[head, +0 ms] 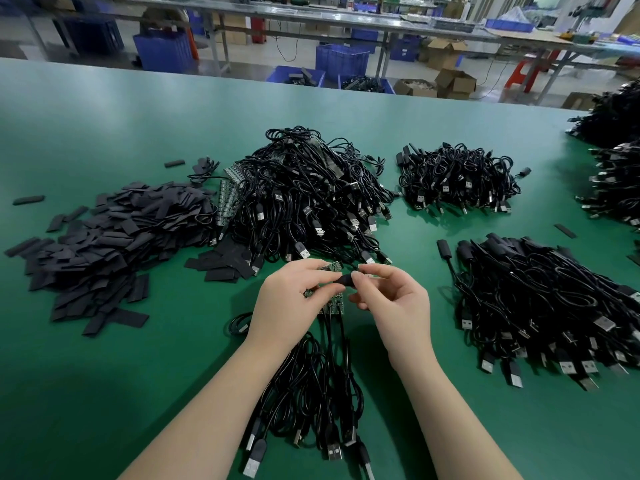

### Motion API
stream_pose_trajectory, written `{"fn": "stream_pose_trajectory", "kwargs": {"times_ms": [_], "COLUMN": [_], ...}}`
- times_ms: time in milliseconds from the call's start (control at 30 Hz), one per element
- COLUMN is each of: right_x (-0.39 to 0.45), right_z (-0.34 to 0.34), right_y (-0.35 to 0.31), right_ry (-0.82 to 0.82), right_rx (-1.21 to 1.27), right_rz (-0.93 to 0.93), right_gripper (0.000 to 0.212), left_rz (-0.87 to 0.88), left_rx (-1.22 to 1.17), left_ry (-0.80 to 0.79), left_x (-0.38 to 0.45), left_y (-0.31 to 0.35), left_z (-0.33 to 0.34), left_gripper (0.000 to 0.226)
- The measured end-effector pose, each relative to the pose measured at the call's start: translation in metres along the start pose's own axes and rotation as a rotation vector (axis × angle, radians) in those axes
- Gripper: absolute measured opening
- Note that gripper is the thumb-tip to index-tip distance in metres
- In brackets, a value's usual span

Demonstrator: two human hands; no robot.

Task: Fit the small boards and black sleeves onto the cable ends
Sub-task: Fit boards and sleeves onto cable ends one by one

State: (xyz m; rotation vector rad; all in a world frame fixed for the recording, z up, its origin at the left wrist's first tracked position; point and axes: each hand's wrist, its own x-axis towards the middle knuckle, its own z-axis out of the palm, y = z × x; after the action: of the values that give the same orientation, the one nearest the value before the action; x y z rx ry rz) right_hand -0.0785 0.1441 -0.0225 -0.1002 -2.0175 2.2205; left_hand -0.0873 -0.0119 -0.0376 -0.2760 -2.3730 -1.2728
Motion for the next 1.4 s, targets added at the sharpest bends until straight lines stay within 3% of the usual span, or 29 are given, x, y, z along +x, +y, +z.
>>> {"fn": "stream_pose_trajectory", "kwargs": {"times_ms": [200,533,967,1200,1400], "right_x": [0.001,0.001,-0.002,-0.001,-0.005], "right_z": [0.0,-0.002,0.001,-0.001,0.004], "right_y": [0.003,-0.003,-0.007,-0.008,-0.006], "right_ry": [-0.073,-0.096,-0.133,-0.052,-0.03], "right_rx": [-0.057,-0.108,-0.035,-0.026,-0.098], "right_rz": [0.011,-0.007,-0.019,-0.041,-0.133], "right_gripper": [0.023,0.015,0.026,0.019,0.031], "left_rz": [-0.002,0.075,0.122,0.101,0.089], "left_rx": [-0.011,-0.011,-0.099,-0.114,-0.07], "left_ry": [0.0,-0.026,0.008,-0.024,-0.042], "left_x": [0.001,0.002,0.003,0.002,0.0], "left_y": [0.001,0.0,0.004,0.003,0.007], "left_z": [-0.001,-0.001,-0.002,0.001,-0.001], "left_gripper": [0.017,0.012,0.013,0.013,0.018]}}
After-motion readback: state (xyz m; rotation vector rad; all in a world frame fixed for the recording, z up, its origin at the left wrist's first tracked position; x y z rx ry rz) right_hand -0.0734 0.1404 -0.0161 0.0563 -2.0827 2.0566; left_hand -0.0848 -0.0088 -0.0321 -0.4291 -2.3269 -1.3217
